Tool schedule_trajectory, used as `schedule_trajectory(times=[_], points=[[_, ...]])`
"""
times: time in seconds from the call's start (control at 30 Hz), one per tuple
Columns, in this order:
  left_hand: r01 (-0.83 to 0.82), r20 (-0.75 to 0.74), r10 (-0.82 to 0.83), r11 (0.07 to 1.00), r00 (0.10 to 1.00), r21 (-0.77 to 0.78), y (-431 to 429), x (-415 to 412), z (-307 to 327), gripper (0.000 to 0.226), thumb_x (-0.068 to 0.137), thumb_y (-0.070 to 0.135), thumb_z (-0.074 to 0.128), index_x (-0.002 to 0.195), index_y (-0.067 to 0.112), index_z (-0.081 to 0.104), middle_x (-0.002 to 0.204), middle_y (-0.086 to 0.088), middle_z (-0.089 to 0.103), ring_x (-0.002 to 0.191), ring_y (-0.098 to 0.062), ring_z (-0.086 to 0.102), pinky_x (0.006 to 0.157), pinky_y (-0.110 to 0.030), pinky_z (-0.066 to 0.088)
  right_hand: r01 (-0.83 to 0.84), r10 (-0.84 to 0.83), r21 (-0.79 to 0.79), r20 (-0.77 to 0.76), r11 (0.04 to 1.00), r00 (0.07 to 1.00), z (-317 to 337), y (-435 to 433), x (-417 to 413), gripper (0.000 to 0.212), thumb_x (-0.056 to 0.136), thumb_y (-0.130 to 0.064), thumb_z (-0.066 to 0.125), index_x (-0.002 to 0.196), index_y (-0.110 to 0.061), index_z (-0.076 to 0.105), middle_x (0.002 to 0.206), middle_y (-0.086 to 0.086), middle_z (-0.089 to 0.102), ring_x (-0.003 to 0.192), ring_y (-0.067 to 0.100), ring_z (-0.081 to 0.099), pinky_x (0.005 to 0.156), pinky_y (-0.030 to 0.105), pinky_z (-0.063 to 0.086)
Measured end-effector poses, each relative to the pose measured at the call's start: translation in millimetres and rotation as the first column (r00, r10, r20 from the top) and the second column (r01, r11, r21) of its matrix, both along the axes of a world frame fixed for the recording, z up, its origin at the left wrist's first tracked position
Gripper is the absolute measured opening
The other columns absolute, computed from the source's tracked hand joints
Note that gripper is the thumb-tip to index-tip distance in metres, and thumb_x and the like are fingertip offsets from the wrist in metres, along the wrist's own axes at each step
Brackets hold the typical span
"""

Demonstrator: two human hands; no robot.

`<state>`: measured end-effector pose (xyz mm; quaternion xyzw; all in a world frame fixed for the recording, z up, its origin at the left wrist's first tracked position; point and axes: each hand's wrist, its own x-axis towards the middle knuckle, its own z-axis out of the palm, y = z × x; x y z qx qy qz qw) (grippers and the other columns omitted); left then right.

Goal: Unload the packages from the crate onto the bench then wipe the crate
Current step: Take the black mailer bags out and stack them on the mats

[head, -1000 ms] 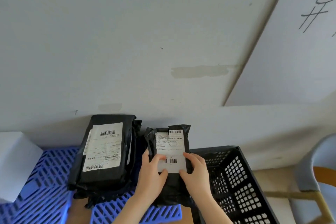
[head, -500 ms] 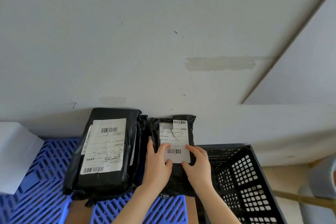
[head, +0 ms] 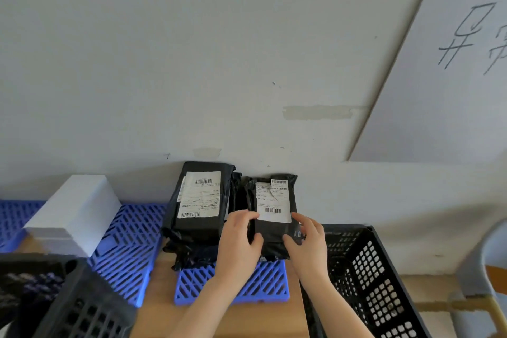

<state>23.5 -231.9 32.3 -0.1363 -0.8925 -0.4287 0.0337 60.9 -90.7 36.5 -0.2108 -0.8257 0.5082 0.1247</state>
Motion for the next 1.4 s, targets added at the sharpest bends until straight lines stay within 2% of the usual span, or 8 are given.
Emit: schedule_trajectory(times=[0.1, 0.3, 0.57, 0.73, 0.87, 1.03, 1.17, 1.4], points=[[-0.023, -0.043, 0.025, 0.999, 0.999, 0.038, -29.9, 42.5, 26.3, 0.039, 0.092, 0.013, 0.061, 0.128, 0.027, 0.055, 0.124, 0.016, 0.049, 0.11, -0.001, 0.051, 0.087, -0.003, 0.035, -0.048, 0.045, -0.043, -0.064, 0.998, 0.997, 21.2, -31.1, 38.2, 0.042, 0.087, -0.01, 0.064, 0.122, -0.031, 0.055, 0.127, -0.01, 0.044, 0.11, 0.003, 0.049, 0.08, 0.013, 0.041], [-0.121, -0.135, 0.133, 0.988, 0.982, 0.097, -103.1, 116.9, 66.9, 0.036, 0.091, 0.014, 0.061, 0.124, 0.029, 0.058, 0.114, 0.017, 0.059, 0.106, 0.003, 0.054, 0.091, -0.019, 0.047, -0.21, 0.195, -0.07, -0.173, 0.975, 0.965, 57.9, -107.5, 91.8, 0.034, 0.09, -0.013, 0.061, 0.115, -0.035, 0.057, 0.12, -0.013, 0.054, 0.101, -0.005, 0.054, 0.069, 0.008, 0.041], [-0.343, -0.174, 0.364, 0.929, 0.915, 0.141, -239.0, 176.2, 84.9, 0.031, 0.09, 0.01, 0.062, 0.116, 0.029, 0.062, 0.101, 0.016, 0.064, 0.095, 0.006, 0.059, 0.082, -0.016, 0.049, -0.445, 0.421, -0.067, -0.224, 0.893, 0.879, 84.9, -237.1, 116.2, 0.03, 0.089, -0.01, 0.061, 0.109, -0.032, 0.061, 0.112, -0.011, 0.061, 0.091, -0.005, 0.058, 0.07, 0.008, 0.044], [-0.523, -0.035, 0.53, 0.844, 0.847, 0.122, -328.5, 183.7, 71.9, 0.03, 0.09, 0.012, 0.064, 0.115, 0.028, 0.061, 0.096, 0.013, 0.064, 0.09, 0.003, 0.06, 0.087, -0.023, 0.052, -0.557, 0.536, -0.066, -0.196, 0.828, 0.821, 86.6, -312.8, 111.4, 0.028, 0.091, -0.013, 0.058, 0.111, -0.033, 0.061, 0.109, -0.012, 0.059, 0.094, -0.001, 0.058, 0.067, 0.008, 0.042], [-0.552, 0.174, 0.544, 0.834, 0.821, -0.005, -395.0, 171.2, 51.3, 0.044, 0.089, 0.023, 0.066, 0.13, 0.024, 0.051, 0.098, 0.009, 0.058, 0.086, -0.005, 0.059, 0.074, -0.02, 0.045, -0.584, 0.574, -0.026, -0.155, 0.812, 0.804, 82.2, -368.9, 93.7, 0.03, 0.092, -0.011, 0.056, 0.114, -0.03, 0.062, 0.111, -0.014, 0.058, 0.093, -0.007, 0.055, 0.063, 0.007, 0.042], [-0.379, 0.449, 0.449, 0.894, 0.773, -0.241, -459.1, 129.9, 18.1, 0.072, 0.087, 0.031, 0.069, 0.146, 0.023, 0.029, 0.122, -0.009, 0.054, 0.11, -0.024, 0.056, 0.084, -0.029, 0.048, -0.625, 0.626, 0.071, 0.016, 0.777, 0.78, 47.3, -436.5, 61.8, 0.035, 0.09, -0.013, 0.058, 0.123, -0.025, 0.057, 0.119, -0.008, 0.056, 0.093, 0.001, 0.055, 0.071, 0.01, 0.041], [-0.219, 0.657, 0.35, 0.936, 0.668, -0.276, -483.9, 94.4, -15.8, 0.071, 0.085, 0.027, 0.07, 0.146, 0.022, 0.034, 0.13, -0.01, 0.054, 0.111, -0.023, 0.058, 0.082, -0.03, 0.051, -0.65, 0.592, 0.131, 0.309, 0.748, 0.744, -2.5, -474.1, 39.2, 0.045, 0.089, -0.018, 0.06, 0.131, -0.026, 0.05, 0.131, 0.002, 0.049, 0.098, 0.012, 0.055, 0.073, 0.02, 0.041], [-0.095, 0.792, 0.357, 0.928, 0.495, -0.359, -497.5, 60.1, -74.7, 0.079, 0.086, 0.022, 0.07, 0.15, 0.026, 0.022, 0.143, -0.015, 0.034, 0.125, -0.034, 0.046, 0.091, -0.041, 0.049, -0.717, 0.459, 0.151, 0.675, 0.68, 0.578, -62.5, -506.2, 18.7, 0.06, 0.089, -0.021, 0.056, 0.144, -0.029, 0.034, 0.135, 0.012, 0.038, 0.12, 0.034, 0.047, 0.097, 0.038, 0.045]])
